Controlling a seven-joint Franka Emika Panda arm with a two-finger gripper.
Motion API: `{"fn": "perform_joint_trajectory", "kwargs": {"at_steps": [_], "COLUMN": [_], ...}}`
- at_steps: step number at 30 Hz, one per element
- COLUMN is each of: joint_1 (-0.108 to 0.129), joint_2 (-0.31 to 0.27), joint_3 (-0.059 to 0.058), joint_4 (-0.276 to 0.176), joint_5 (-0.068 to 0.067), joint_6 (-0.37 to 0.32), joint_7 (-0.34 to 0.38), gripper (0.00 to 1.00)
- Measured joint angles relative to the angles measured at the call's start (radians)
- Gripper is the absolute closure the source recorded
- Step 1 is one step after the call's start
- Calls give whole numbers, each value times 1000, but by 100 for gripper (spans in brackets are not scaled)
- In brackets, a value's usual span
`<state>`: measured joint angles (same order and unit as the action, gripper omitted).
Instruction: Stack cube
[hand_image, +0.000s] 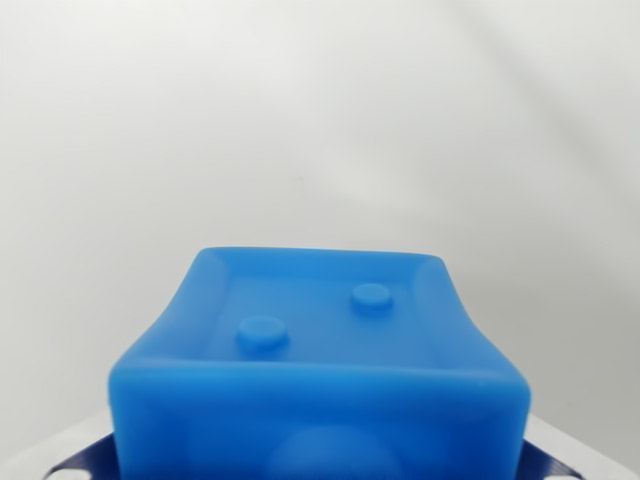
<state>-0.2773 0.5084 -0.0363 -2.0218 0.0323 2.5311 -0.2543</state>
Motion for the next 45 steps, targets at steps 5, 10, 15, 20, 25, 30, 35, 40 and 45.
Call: {"fn": "perform_joint_trajectory", "kwargs": {"at_steps": [5,10,15,20,25,30,35,40,45], "joint_1": [0,1,1,2,15,30,43,56,70], "joint_2": [-28,-59,-89,-119,-127,-144,-159,-172,-186], "joint_3": [-1,-1,-2,-2,-2,-2,-2,-2,-2], "joint_4": [-3,-4,-5,-6,-24,-45,-61,-80,-97], "joint_5": [-1,-2,-3,-4,-5,-6,-6,-7,-8], "joint_6": [-25,-53,-82,-107,-106,-105,-102,-99,-96], "joint_7": [0,1,1,5,16,30,41,56,69], "gripper": [100,100,100,100,100,100,100,100,100]}}
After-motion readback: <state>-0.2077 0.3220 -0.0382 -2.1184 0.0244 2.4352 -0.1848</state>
